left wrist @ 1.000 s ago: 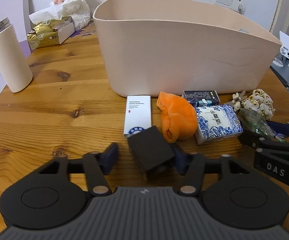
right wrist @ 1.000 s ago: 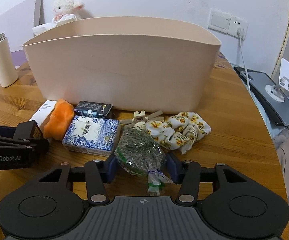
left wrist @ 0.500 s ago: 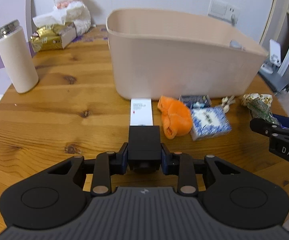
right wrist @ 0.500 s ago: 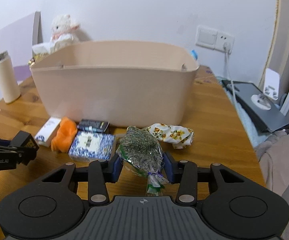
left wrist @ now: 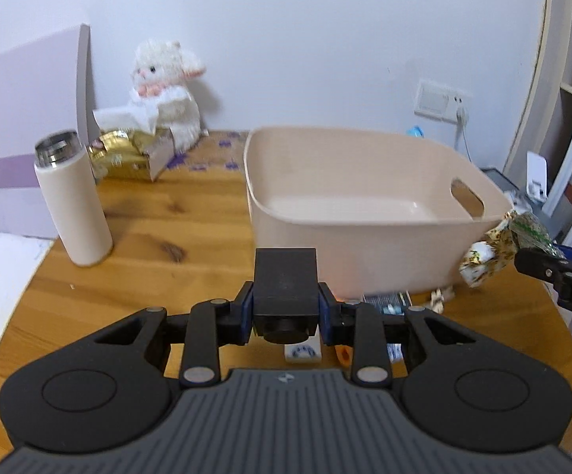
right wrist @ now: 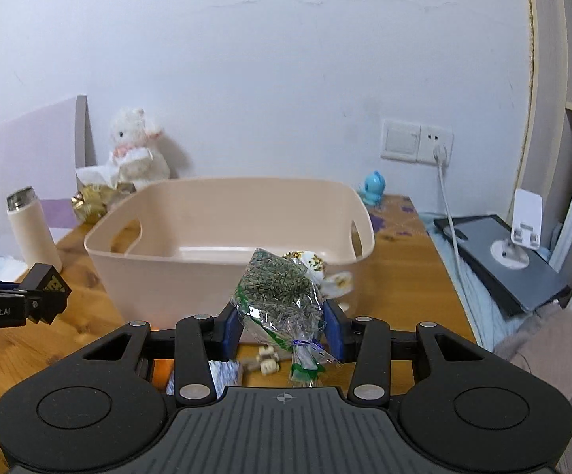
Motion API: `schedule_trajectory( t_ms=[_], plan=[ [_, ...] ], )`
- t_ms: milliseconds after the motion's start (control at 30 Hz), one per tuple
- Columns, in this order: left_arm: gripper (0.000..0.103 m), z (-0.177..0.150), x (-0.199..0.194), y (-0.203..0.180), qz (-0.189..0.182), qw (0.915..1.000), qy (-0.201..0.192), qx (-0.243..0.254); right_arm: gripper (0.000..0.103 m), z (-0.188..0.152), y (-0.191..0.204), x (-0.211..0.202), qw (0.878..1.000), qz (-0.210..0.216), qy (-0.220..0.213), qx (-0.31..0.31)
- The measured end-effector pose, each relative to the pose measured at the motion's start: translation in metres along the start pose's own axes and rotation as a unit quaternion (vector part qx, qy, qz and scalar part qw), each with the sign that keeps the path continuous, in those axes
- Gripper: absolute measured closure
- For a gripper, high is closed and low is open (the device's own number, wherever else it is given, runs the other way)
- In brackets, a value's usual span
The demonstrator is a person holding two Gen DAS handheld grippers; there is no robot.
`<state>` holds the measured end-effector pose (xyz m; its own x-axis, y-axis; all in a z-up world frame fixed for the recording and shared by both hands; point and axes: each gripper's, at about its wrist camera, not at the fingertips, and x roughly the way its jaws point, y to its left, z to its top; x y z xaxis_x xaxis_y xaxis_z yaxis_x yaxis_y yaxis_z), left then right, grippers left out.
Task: Organize objects
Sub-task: 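Lift the black cube with the left tool while the right tool carries the bag over the bin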
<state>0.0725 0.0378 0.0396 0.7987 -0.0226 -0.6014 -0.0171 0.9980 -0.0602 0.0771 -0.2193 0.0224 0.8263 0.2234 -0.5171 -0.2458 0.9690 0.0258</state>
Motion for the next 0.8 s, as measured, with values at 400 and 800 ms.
schedule_trajectory(
  t_ms=[400,800],
  plan=[
    [0.069,-0.003,0.007,0.004,0.0,0.9999,0.014,-0.004,0.063,-0.039,0.01,0.041,0.991,0.022,0.131,-0.002],
    [0.069,0.029,0.004,-0.001,-0.001,0.9993,-0.036,0.006,0.062,0.011,0.003,0.021,0.999,0.02,0.038,0.015]
  ],
)
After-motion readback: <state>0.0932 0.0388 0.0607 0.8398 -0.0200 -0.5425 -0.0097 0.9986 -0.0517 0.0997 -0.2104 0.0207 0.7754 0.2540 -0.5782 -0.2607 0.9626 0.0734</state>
